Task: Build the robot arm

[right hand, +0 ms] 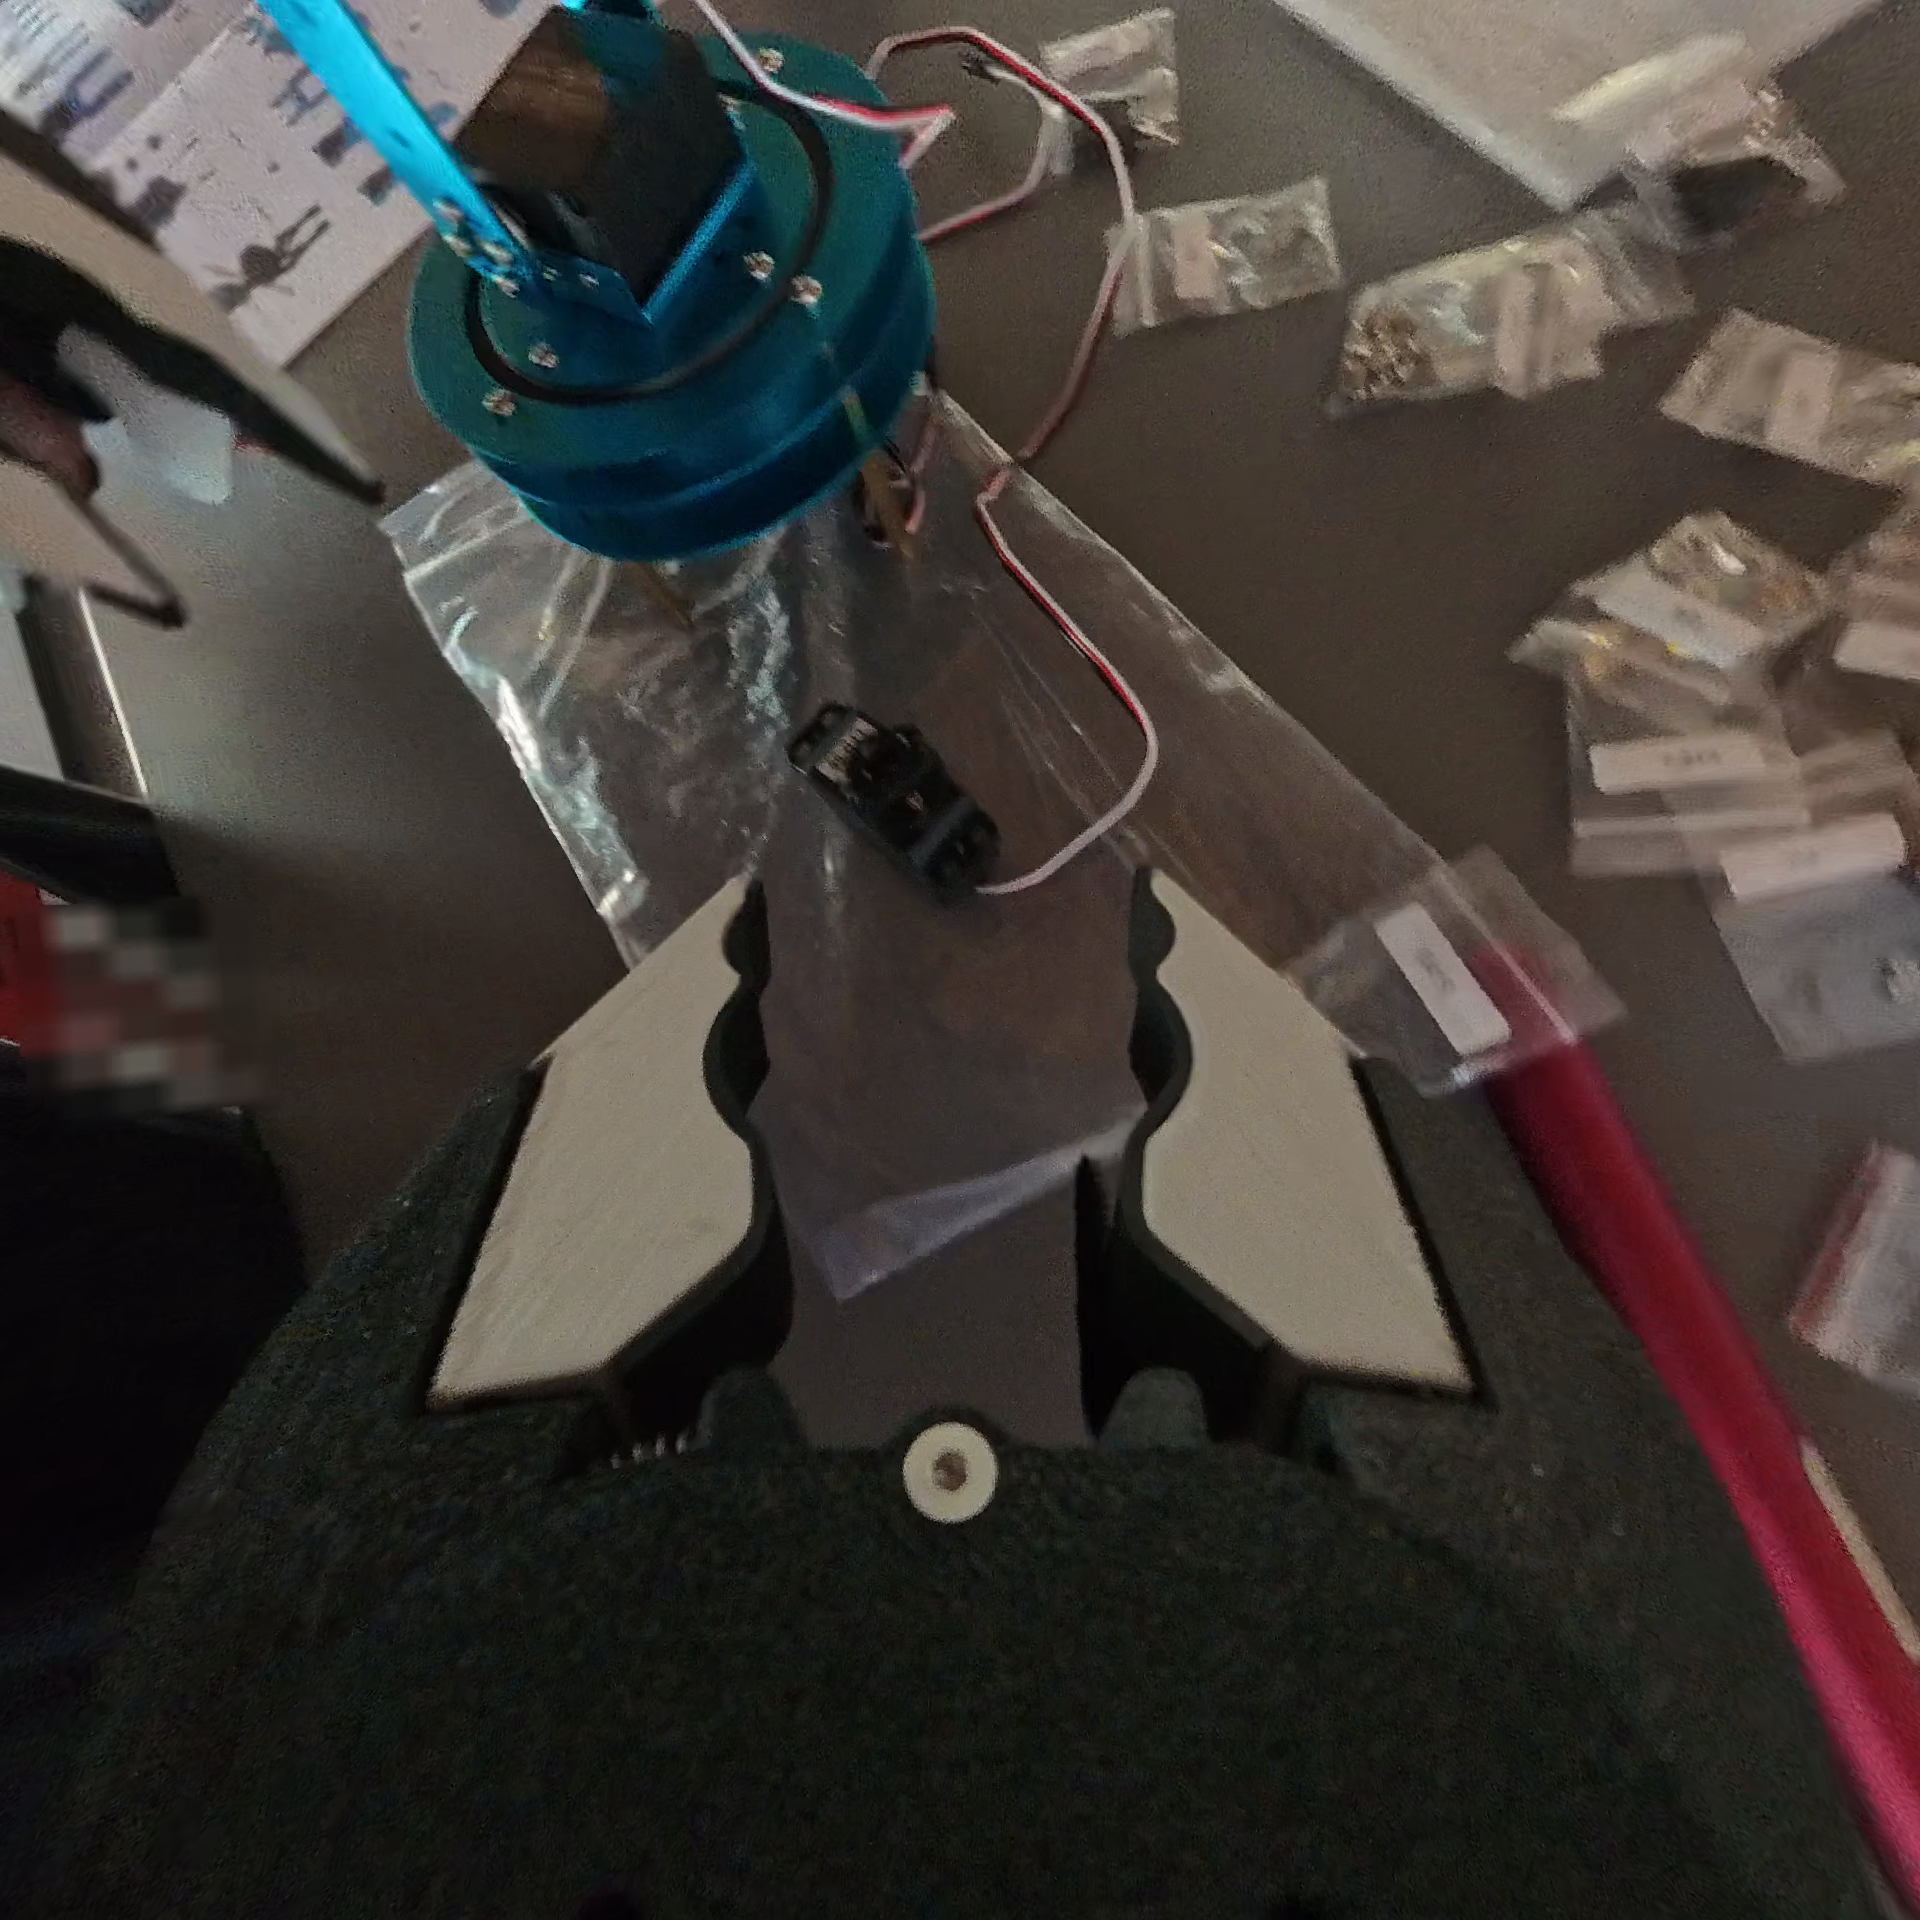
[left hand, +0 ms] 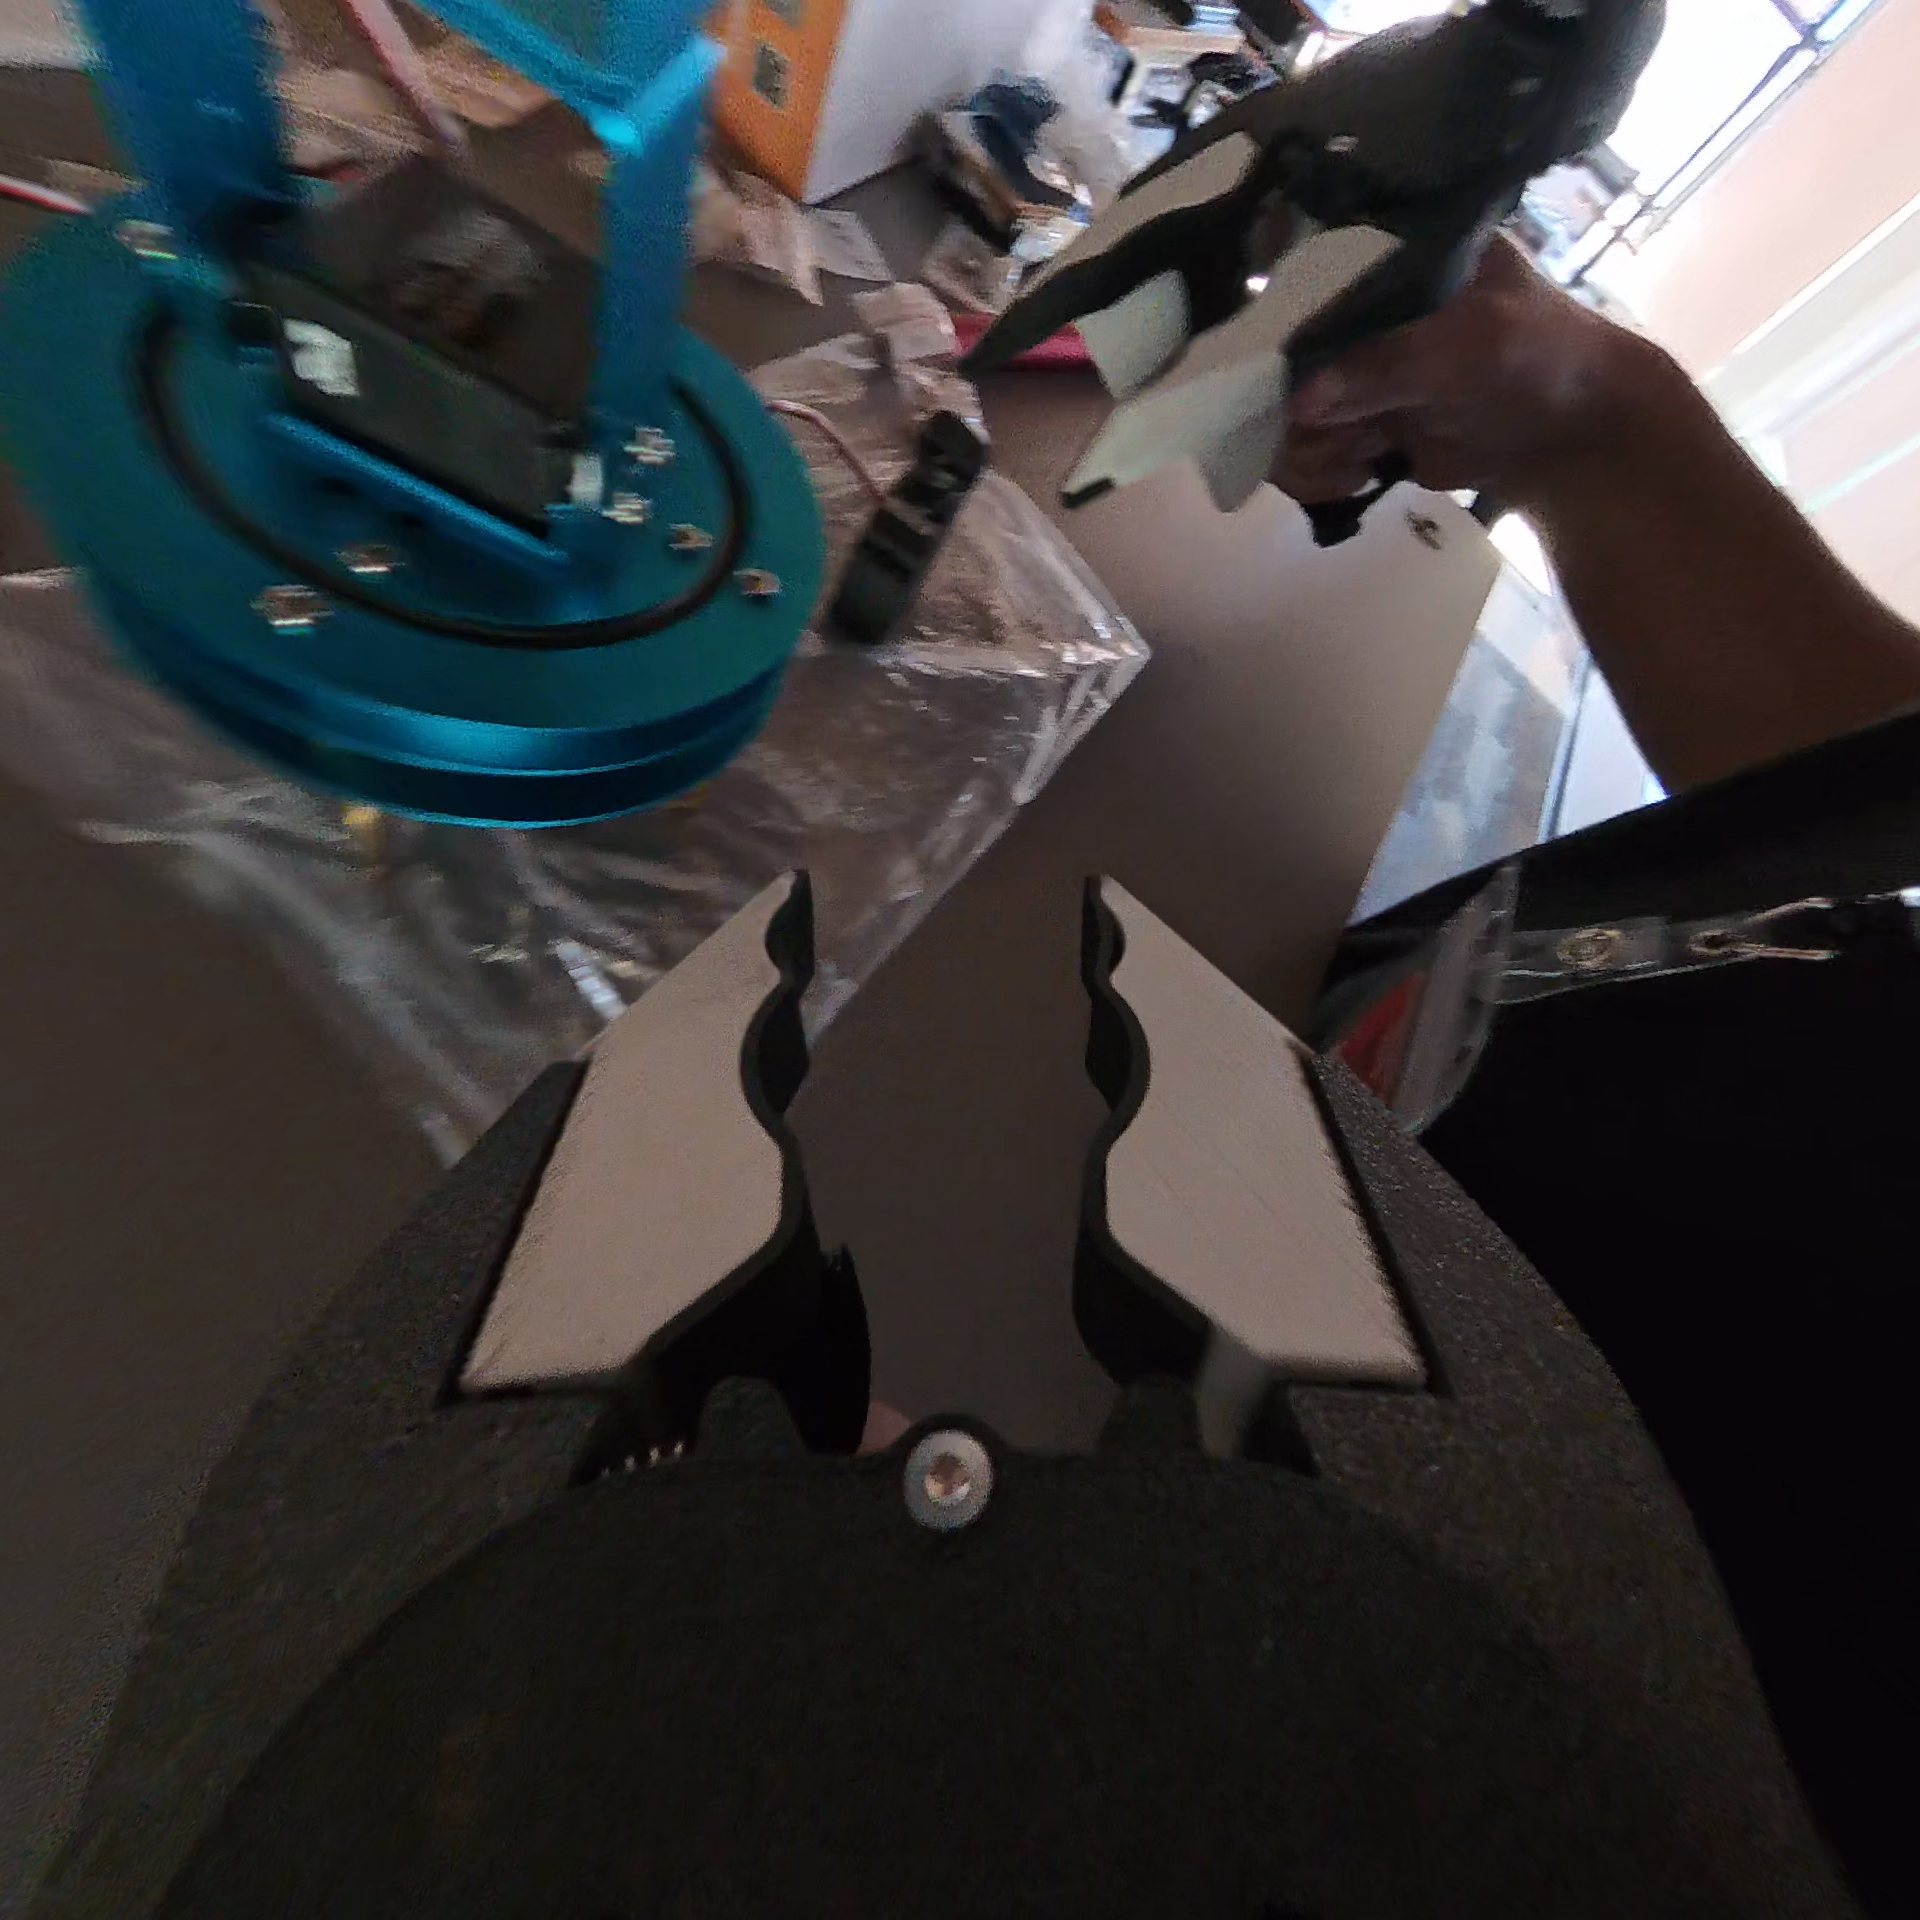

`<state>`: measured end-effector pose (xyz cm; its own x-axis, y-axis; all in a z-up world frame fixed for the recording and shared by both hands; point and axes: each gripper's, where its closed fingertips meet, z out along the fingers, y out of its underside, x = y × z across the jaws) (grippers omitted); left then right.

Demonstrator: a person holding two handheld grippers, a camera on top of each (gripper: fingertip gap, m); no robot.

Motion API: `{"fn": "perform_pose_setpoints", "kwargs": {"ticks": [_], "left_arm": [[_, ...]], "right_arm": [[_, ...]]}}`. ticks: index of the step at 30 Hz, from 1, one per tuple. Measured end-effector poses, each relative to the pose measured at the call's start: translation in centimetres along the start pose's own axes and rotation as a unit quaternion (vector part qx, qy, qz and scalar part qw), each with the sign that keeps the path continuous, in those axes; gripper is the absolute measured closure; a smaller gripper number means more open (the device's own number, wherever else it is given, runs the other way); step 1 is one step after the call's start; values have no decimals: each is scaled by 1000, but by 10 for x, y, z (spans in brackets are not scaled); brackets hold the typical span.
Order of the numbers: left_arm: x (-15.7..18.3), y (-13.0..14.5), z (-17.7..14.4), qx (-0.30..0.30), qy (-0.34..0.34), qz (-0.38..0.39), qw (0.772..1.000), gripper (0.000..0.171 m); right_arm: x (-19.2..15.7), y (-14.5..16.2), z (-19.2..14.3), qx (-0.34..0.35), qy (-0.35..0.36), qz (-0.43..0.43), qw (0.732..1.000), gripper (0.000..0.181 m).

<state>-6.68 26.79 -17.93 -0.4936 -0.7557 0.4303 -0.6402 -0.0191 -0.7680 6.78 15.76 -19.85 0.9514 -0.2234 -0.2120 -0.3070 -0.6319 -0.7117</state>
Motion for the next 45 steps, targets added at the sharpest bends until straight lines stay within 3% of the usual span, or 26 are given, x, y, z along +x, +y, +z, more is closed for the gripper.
{"fn": "perform_pose_setpoints", "kwargs": {"ticks": [5, 9, 13, 18, 23, 27, 32, 36, 45], "left_arm": [[29, 5, 35, -17, -2, 39, 999, 120], [43, 6, 57, -28, -16, 60, 998, 120], [56, -2, 77, -24, -25, 71, 997, 121], [53, -22, 105, -16, -88, 86, 992, 121], [58, -57, 140, 12, -133, 109, 985, 122], [60, -89, 167, 39, -174, 149, 973, 115], [69, -119, 185, 72, -229, 205, 949, 109], [69, -124, 184, 85, -266, 214, 936, 109], [62, -117, 151, 99, -325, 264, 903, 135]], "right_arm": [[59, 14, -15, -1, 89, 26, 996, 125], [98, 16, -12, -17, 118, 16, 993, 125], [111, 19, -2, -34, 78, 35, 996, 135], [102, 14, -13, -13, 25, 0, 1000, 181], [103, 14, -41, 25, 23, 13, 999, 181], [70, -6, -69, 96, -59, 73, 991, 181], [26, -22, -85, 126, -112, 110, 980, 181], [0, -32, -88, 141, -167, 146, 965, 181], [-34, -29, -75, 109, -206, 116, 966, 171]]}}
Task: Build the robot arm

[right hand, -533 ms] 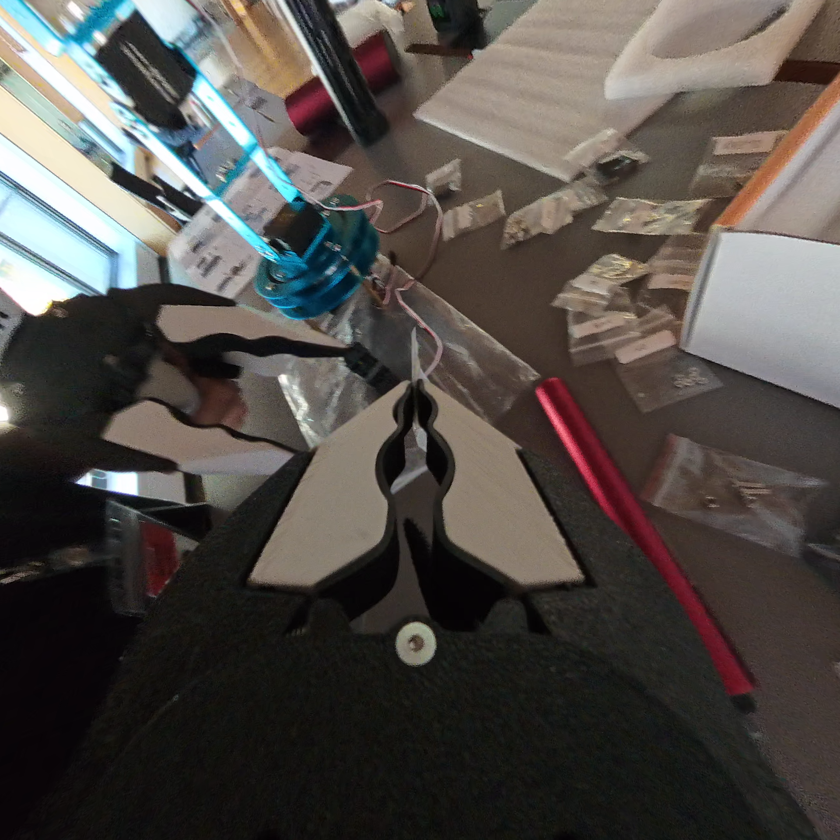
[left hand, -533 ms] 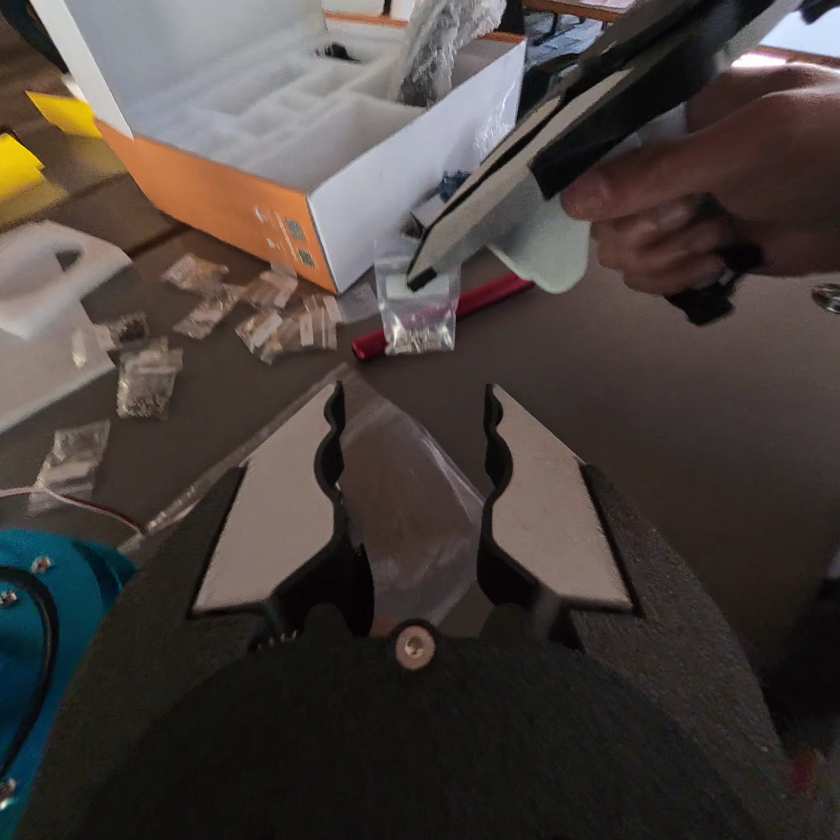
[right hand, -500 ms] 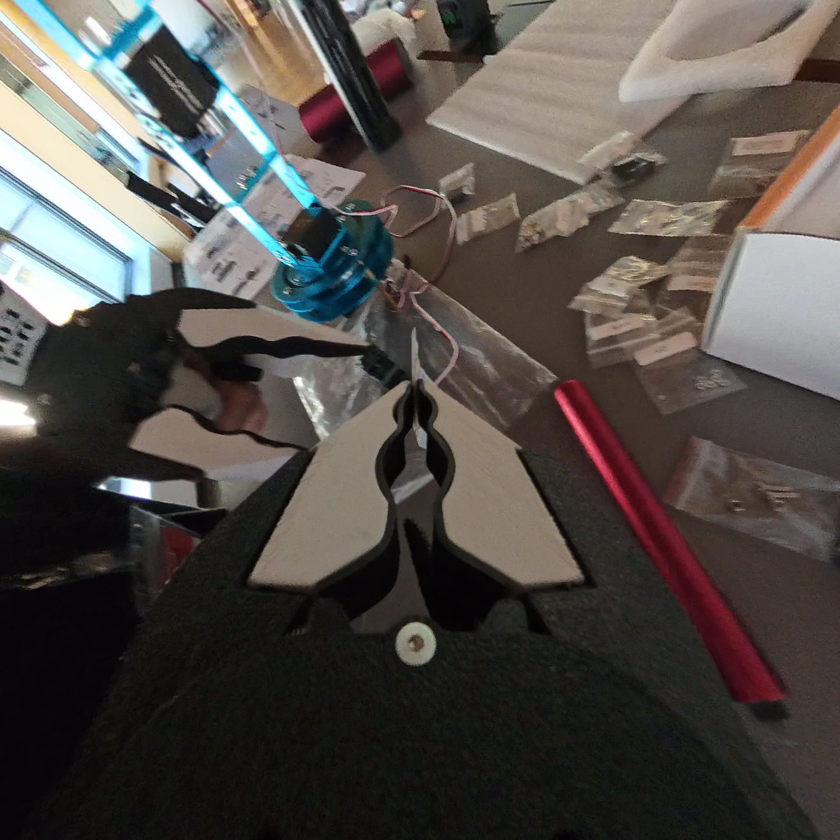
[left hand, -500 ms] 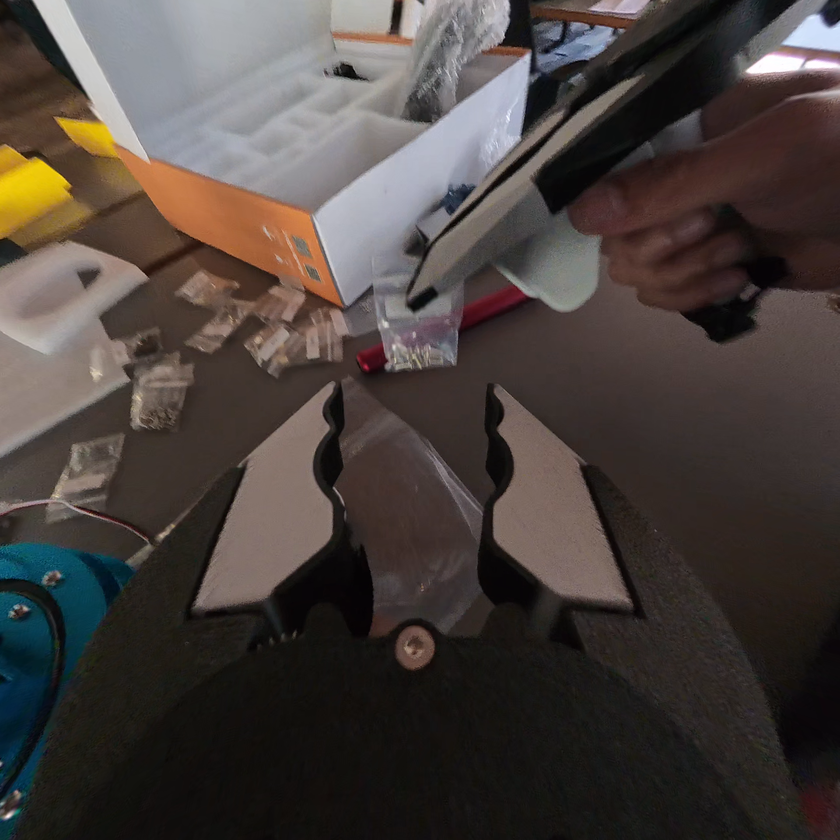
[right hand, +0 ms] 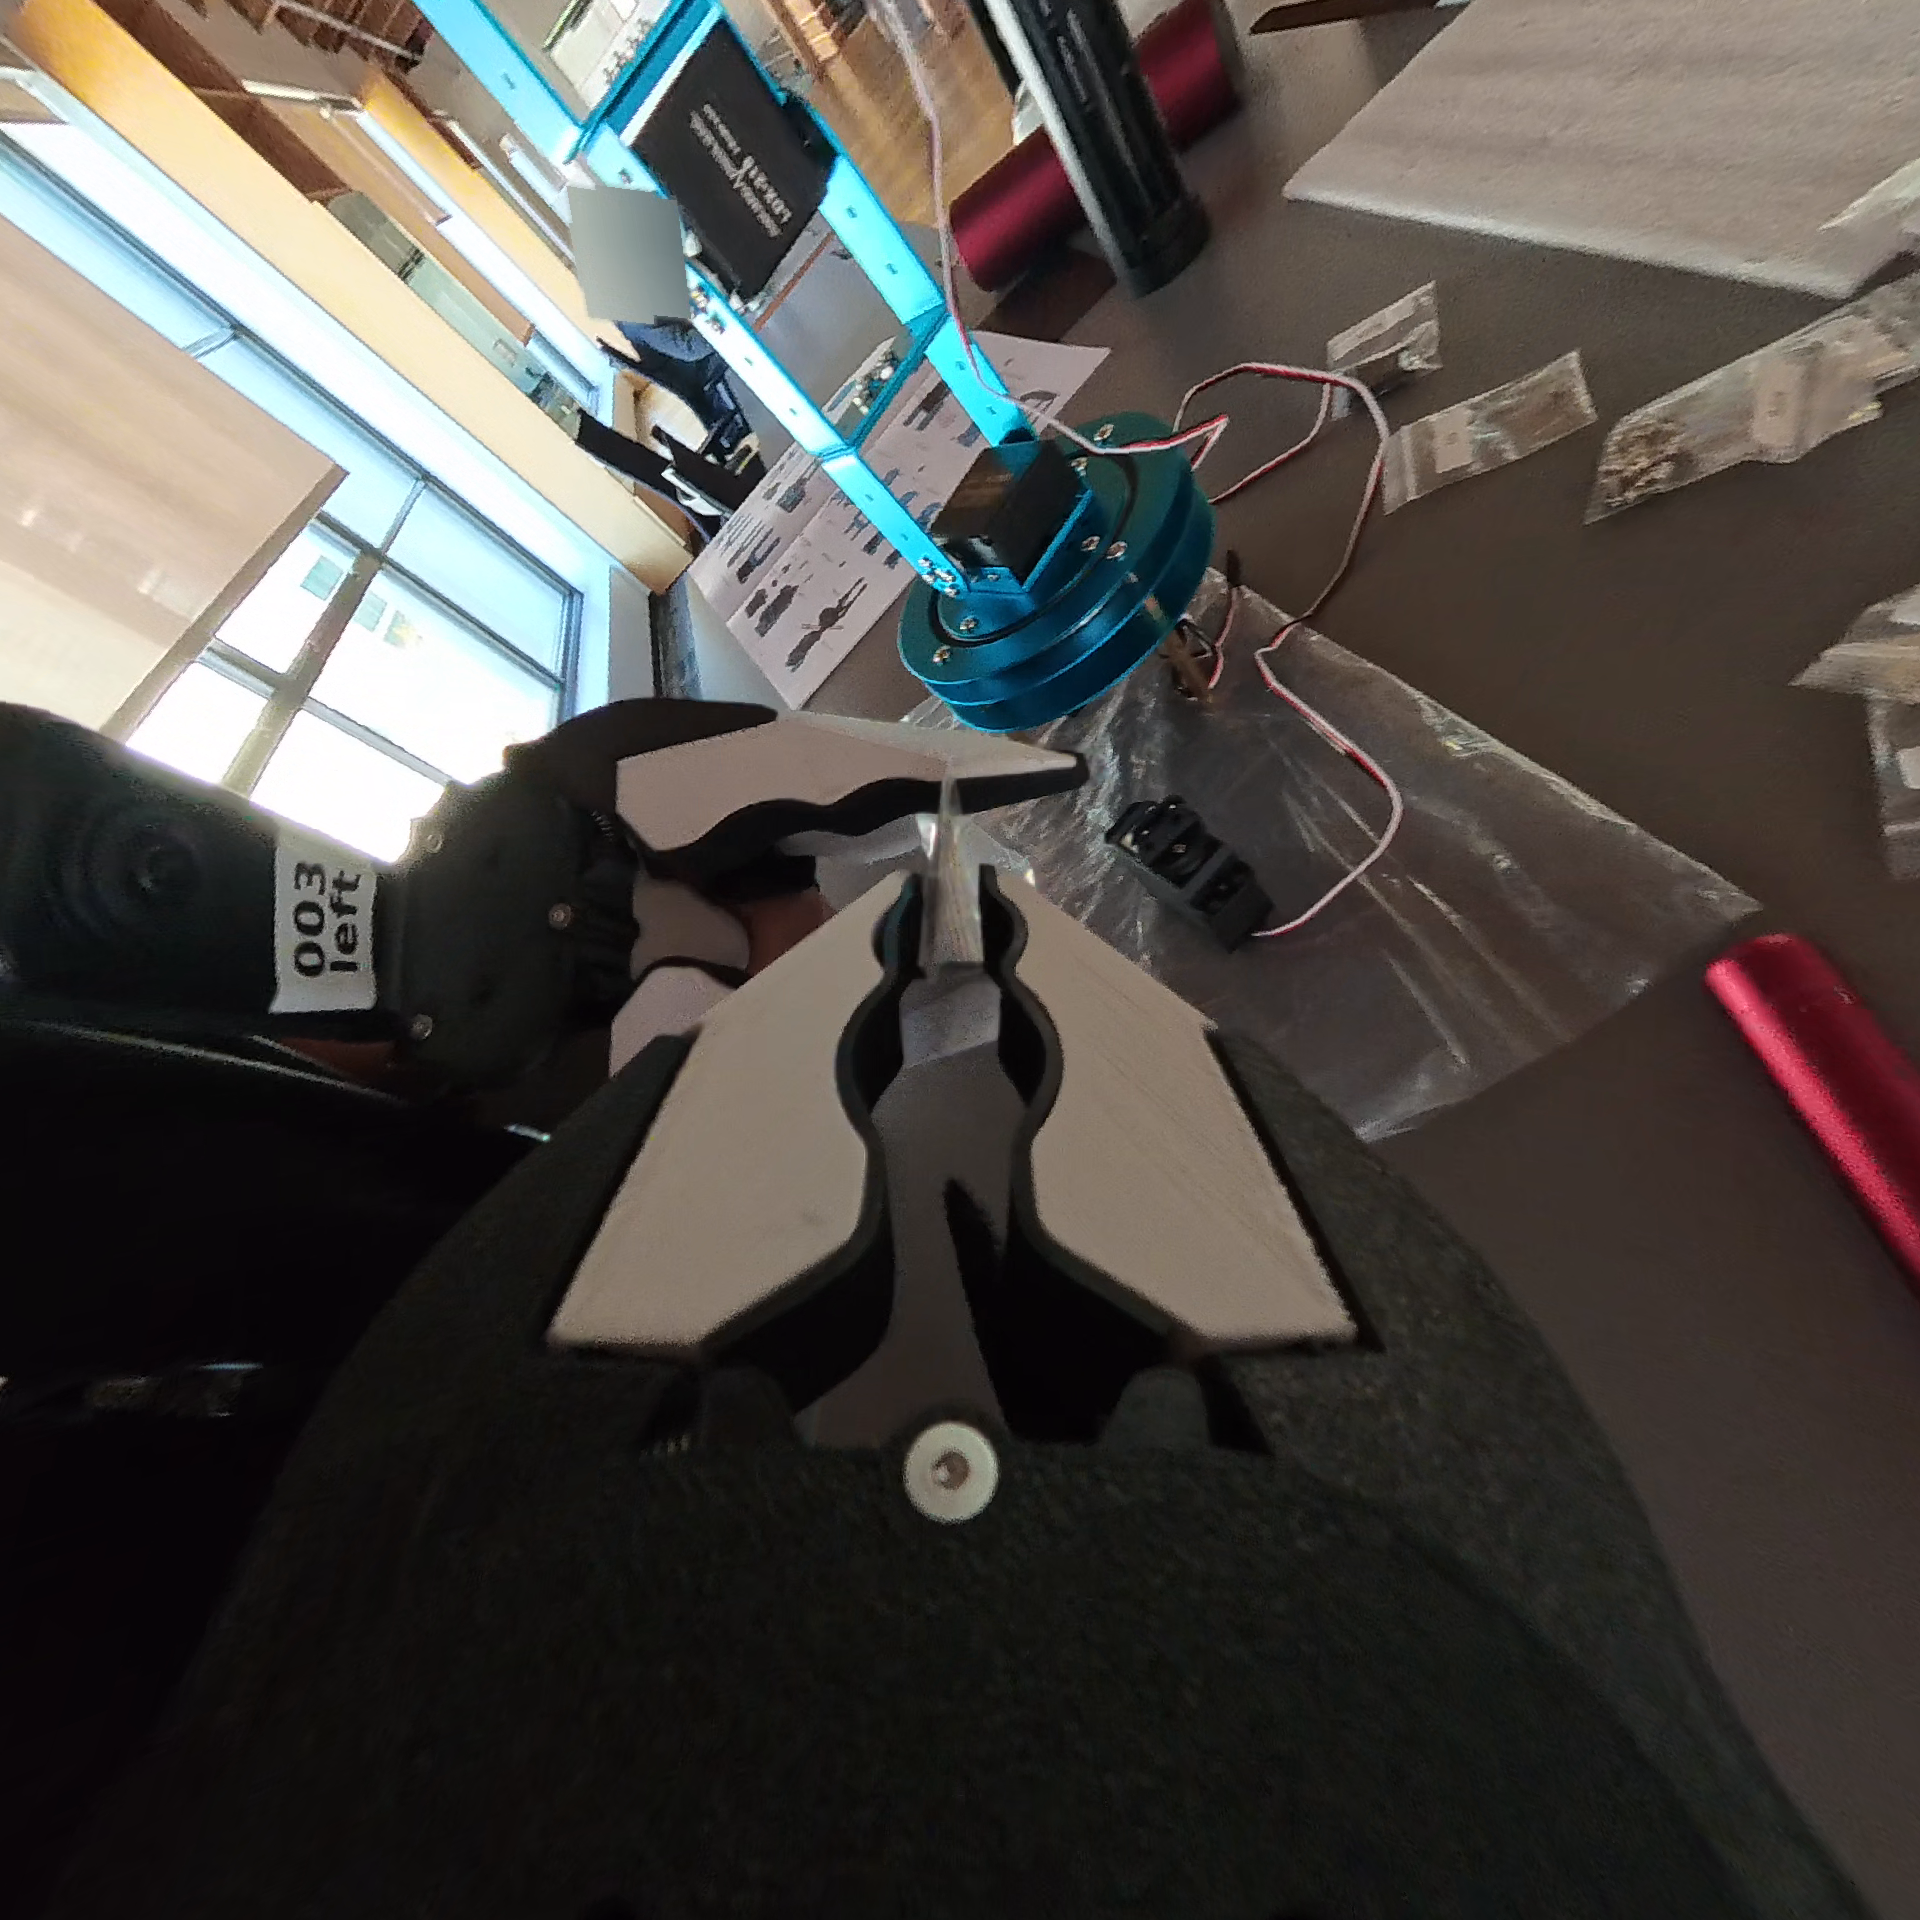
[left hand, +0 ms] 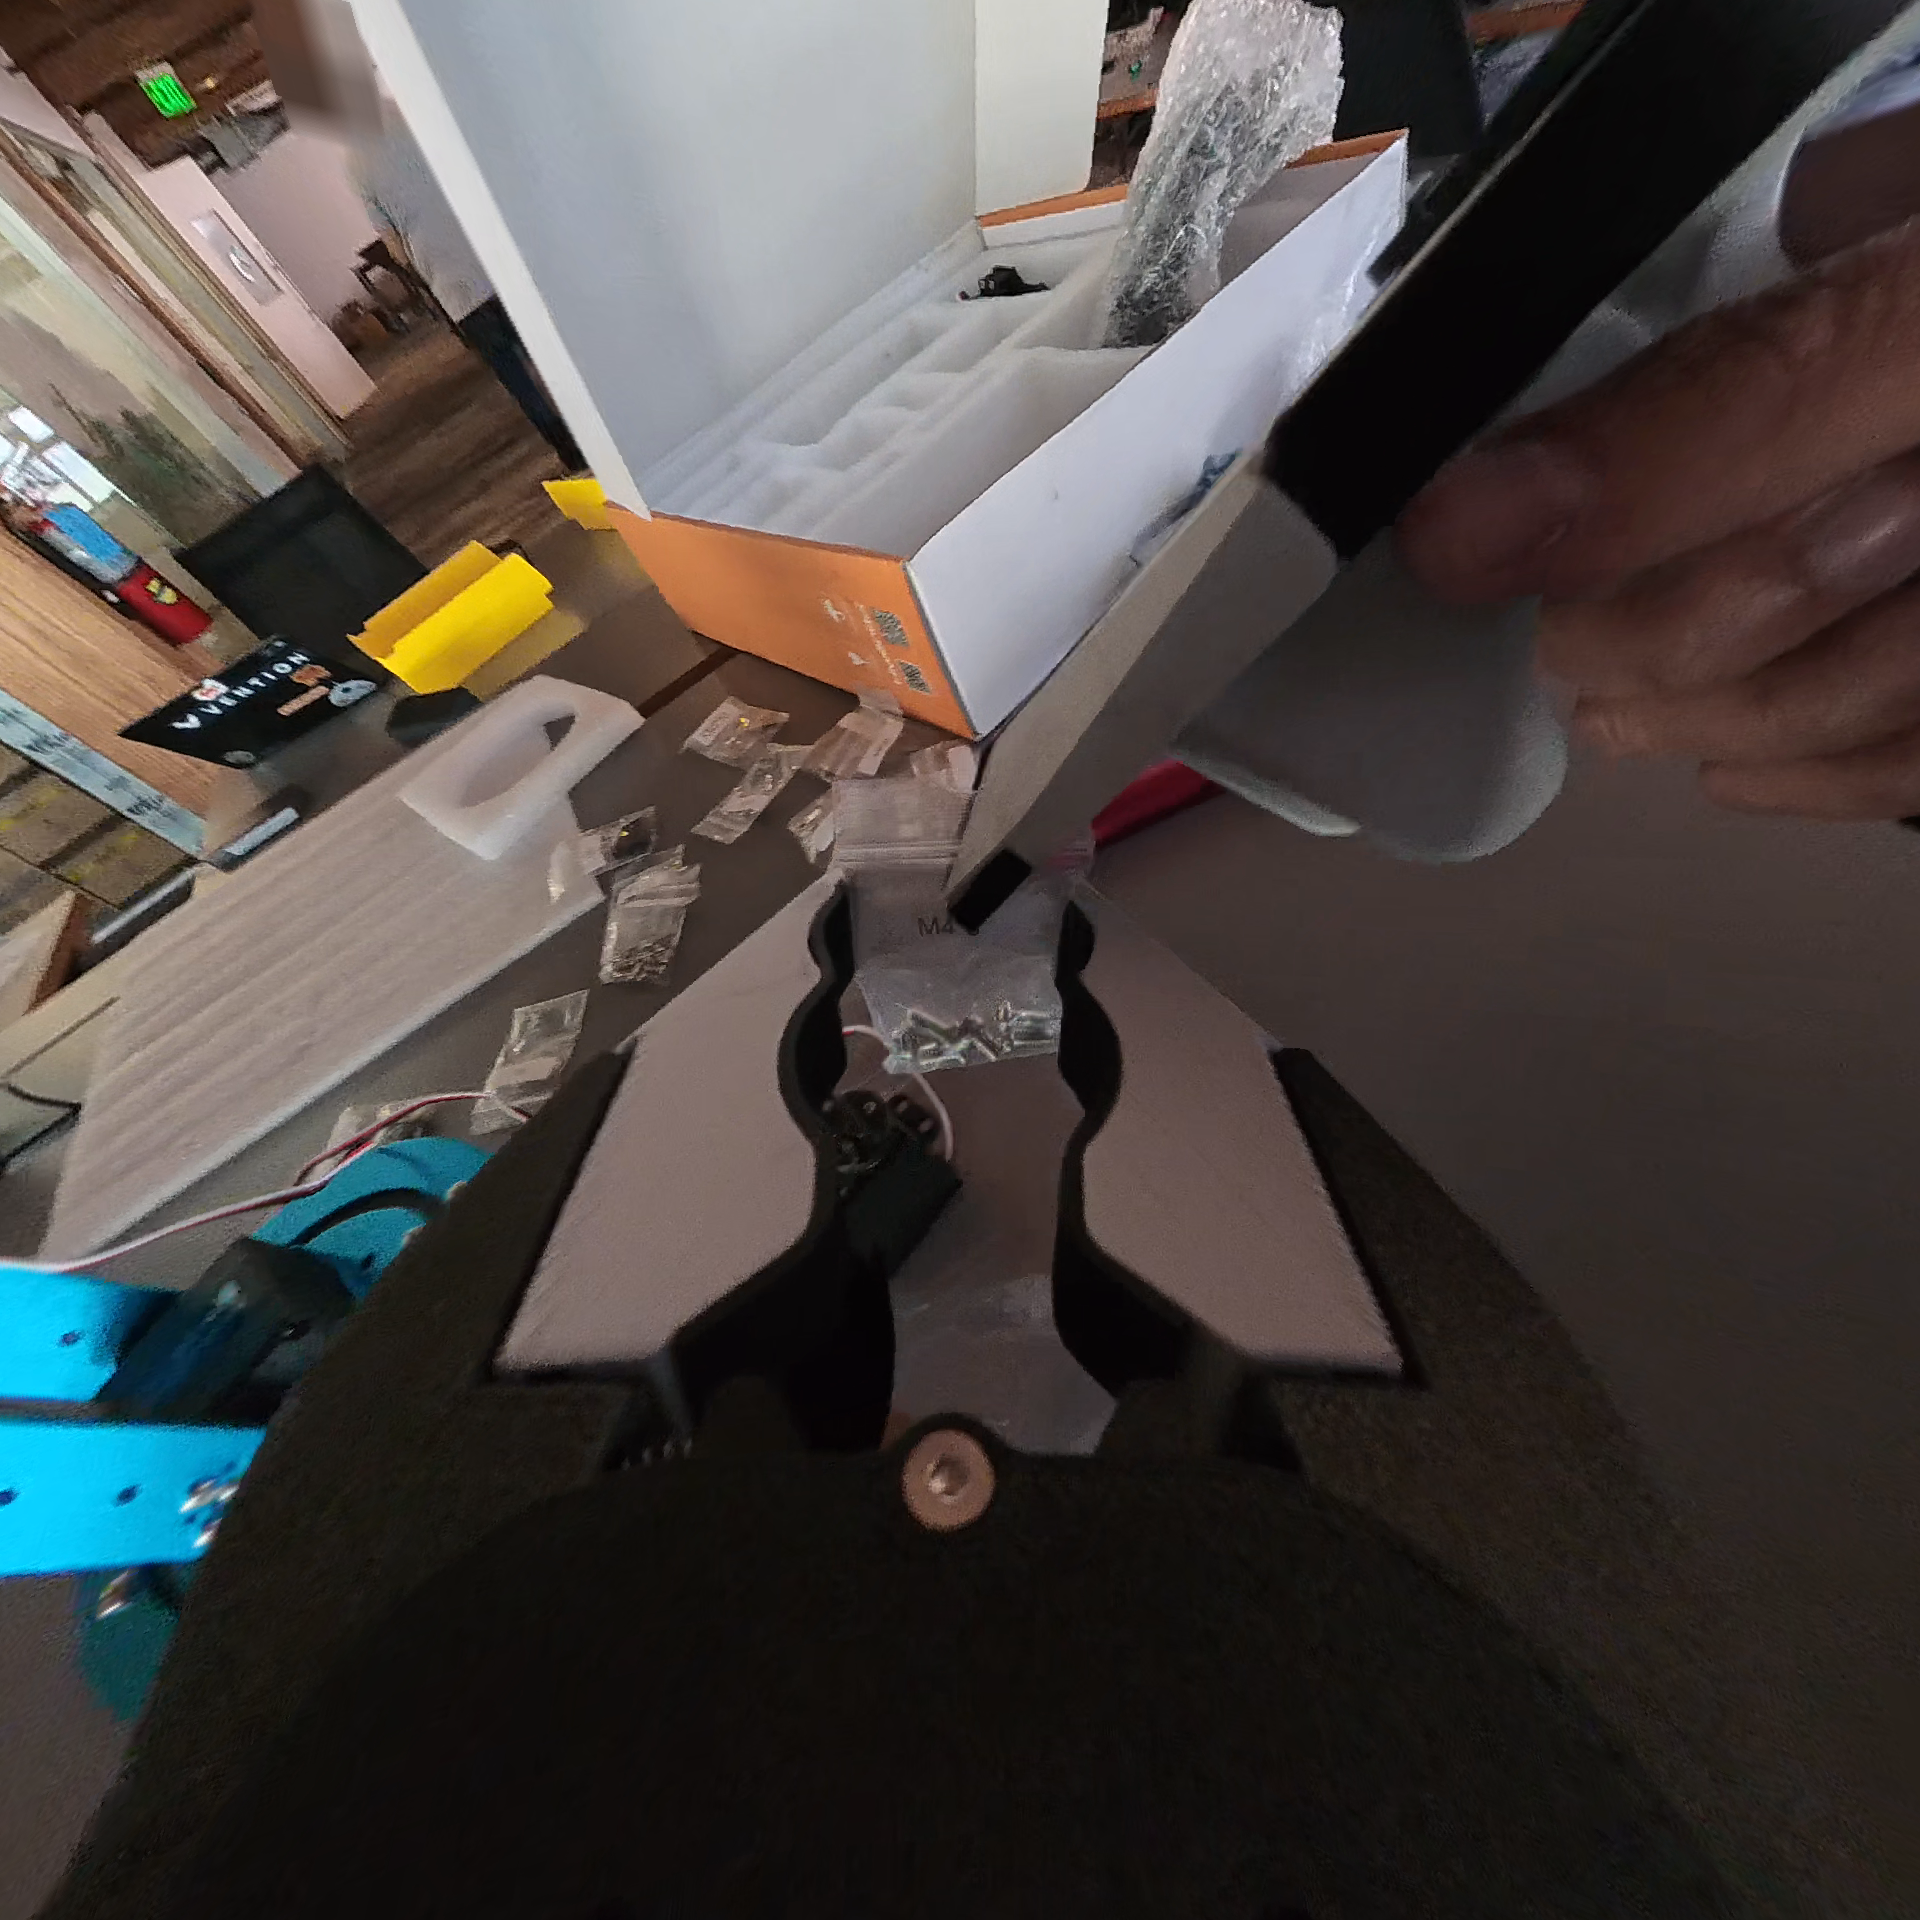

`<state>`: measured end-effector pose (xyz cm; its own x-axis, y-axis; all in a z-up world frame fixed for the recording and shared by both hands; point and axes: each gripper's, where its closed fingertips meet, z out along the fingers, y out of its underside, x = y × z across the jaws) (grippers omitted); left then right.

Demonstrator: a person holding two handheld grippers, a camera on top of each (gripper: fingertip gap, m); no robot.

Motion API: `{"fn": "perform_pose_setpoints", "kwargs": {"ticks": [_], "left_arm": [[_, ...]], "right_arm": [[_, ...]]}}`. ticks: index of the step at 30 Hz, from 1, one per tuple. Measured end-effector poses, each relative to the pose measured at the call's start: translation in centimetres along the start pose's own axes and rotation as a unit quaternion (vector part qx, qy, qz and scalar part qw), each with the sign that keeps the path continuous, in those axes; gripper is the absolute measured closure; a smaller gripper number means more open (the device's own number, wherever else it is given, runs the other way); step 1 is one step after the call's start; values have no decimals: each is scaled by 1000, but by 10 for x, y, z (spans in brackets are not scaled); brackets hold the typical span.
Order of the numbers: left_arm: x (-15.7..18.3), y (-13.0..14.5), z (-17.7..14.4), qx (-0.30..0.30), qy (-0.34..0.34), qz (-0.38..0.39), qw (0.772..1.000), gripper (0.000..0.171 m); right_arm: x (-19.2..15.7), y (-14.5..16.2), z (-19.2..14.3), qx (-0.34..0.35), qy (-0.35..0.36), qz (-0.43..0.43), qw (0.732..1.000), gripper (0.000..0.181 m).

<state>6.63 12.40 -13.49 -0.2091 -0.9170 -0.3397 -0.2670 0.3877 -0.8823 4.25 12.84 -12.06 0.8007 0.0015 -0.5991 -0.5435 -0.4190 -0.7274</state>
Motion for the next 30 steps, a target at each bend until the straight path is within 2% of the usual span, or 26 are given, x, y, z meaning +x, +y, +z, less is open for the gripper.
{"fn": "perform_pose_setpoints", "kwargs": {"ticks": [7, 13, 18, 21, 25, 30], "left_arm": [[-20, 18, -30, 14, 11, 3, 1000, 136], [-30, 18, -59, 58, 35, 14, 998, 136], [-40, 25, -73, 61, 44, 19, 997, 136], [-45, 28, -79, 64, 50, 14, 997, 136], [-52, 30, -85, 71, 55, 15, 996, 136], [-56, 34, -90, 73, 65, 17, 995, 136]], "right_arm": [[-19, -9, 6, 9, -72, 26, 997, 163], [-38, -11, 32, -5, -146, 63, 987, 163], [-57, -9, 51, -16, -157, 39, 987, 164], [-57, -5, 60, -24, -136, 33, 990, 164], [-56, -12, 63, 9, -135, 54, 989, 165], [-64, -6, 70, -3, -134, 48, 990, 164]]}}
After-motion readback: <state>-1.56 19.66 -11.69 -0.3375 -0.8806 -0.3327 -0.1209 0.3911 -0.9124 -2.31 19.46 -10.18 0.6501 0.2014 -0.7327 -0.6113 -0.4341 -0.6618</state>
